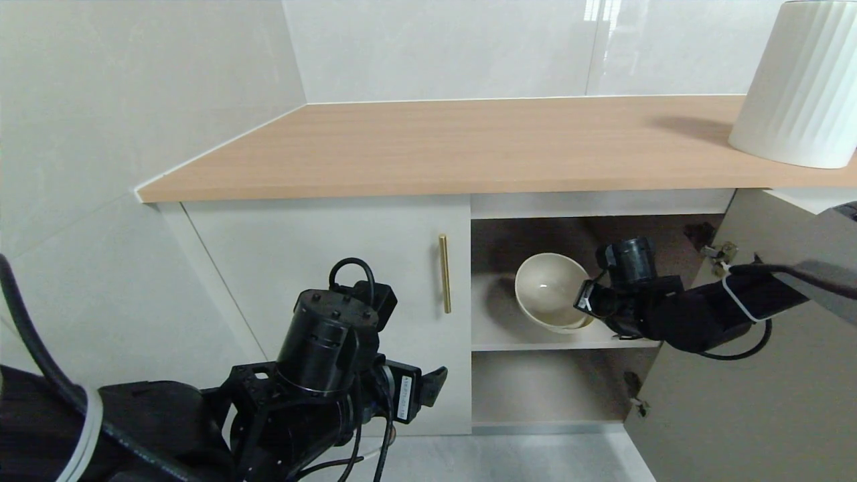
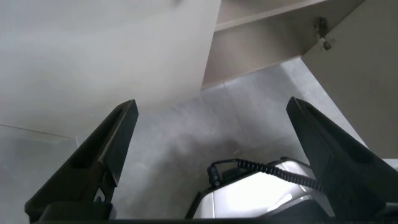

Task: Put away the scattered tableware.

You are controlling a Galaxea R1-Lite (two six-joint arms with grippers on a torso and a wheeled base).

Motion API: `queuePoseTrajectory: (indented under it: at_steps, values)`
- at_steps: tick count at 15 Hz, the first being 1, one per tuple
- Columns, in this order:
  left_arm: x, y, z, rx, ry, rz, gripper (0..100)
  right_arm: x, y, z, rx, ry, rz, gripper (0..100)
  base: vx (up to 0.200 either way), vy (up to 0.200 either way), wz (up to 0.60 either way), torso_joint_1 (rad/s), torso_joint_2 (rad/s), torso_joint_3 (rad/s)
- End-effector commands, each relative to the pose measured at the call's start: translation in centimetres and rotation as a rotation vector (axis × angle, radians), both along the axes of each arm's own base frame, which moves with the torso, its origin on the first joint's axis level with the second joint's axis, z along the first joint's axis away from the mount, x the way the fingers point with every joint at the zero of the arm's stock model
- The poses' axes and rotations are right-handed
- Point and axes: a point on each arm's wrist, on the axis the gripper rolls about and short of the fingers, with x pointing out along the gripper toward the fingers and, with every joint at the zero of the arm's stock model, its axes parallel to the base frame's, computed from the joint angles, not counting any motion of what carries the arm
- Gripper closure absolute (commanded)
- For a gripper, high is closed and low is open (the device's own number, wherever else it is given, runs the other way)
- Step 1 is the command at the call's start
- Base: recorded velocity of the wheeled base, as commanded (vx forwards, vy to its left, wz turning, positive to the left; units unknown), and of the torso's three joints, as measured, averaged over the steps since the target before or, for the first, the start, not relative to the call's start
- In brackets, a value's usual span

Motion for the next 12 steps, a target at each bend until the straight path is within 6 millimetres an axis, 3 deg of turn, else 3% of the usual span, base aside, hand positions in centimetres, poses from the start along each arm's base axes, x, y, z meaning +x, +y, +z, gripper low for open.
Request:
queuePoseTrajectory:
  at_steps: [1, 5, 12]
  values:
    - [0.1, 0.0, -0.1, 0.001, 0.003, 0.002, 0, 1.0, -0.6, -0.8, -0.004, 0.006, -0.024, 100, 0.0, 0.0, 0.0, 0.0, 0.0, 0.0]
    - [0.1, 0.0, -0.1, 0.0, 0.002, 0.002, 0, 2.3, -1.5, -1.5, -0.013, 0.002, -0.069, 100, 0.0, 0.0, 0.0, 0.0, 0.0, 0.0]
    - [0.1, 0.0, 0.0, -0.001, 0.001, 0.003, 0, 2.8, -1.8, -2.5, -0.024, 0.016, -0.088, 100, 0.0, 0.0, 0.0, 0.0, 0.0, 0.0]
